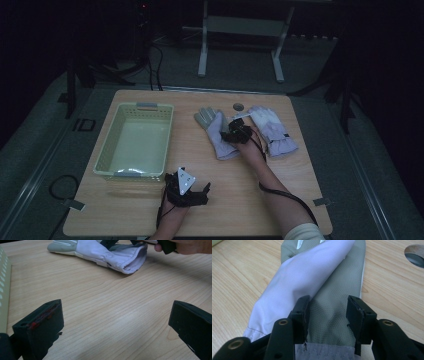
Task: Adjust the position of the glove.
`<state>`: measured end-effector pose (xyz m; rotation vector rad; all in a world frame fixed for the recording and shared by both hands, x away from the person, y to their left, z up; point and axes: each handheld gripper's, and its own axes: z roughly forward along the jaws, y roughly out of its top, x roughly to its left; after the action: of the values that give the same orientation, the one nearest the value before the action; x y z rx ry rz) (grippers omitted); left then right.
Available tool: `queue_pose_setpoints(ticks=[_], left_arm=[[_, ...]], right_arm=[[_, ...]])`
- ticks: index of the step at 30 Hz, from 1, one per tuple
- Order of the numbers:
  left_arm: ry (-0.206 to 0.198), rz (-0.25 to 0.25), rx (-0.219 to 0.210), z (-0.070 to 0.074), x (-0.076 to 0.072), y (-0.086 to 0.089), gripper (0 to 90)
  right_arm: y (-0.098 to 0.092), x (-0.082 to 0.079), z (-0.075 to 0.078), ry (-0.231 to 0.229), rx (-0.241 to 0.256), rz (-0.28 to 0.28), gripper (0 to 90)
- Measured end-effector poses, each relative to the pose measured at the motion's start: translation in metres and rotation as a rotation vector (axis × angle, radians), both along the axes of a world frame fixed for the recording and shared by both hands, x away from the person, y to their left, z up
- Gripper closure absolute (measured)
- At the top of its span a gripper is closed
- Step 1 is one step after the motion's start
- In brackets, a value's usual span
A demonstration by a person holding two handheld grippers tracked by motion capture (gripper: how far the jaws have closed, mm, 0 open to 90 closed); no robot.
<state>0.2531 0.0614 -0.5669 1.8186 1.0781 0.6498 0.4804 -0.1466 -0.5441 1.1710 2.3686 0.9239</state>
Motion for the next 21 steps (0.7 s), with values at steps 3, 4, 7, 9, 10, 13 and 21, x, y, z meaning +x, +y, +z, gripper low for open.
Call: queue_pose_setpoints(ticks=[3, 4, 7, 9, 10, 13, 21], left_arm=[[0.0, -0.001, 0.001, 0.0, 0.0, 0.0, 0.0], [0.0, 0.001, 0.001, 0.0, 0.0, 0.0, 0.0], [0.0, 0.003, 0.001, 0.0, 0.0, 0.0, 0.0], [-0.001, 0.003, 0.003, 0.0, 0.0, 0.0, 0.0], [-0.002, 0.003, 0.004, 0.0, 0.0, 0.0, 0.0], [-0.001, 0.005, 0.002, 0.0, 0.0, 0.0, 0.0], [0.003, 0.003, -0.002, 0.0, 0.0, 0.0, 0.0]], right_arm=[[0.001, -0.002, -0.001, -0.014, -0.003, -0.003, 54.5], [0.001, -0.002, -0.002, -0.011, -0.001, -0.005, 55.2], [0.002, -0.002, -0.002, 0.002, -0.005, -0.006, 57.3], [0.003, -0.002, -0.002, 0.003, -0.022, 0.004, 59.2], [0.003, -0.002, -0.002, 0.005, -0.028, 0.005, 61.5], [0.006, -0.003, -0.002, -0.001, -0.044, 0.015, 72.2], [0.01, -0.017, 0.019, 0.013, 0.004, -0.048, 86.8]])
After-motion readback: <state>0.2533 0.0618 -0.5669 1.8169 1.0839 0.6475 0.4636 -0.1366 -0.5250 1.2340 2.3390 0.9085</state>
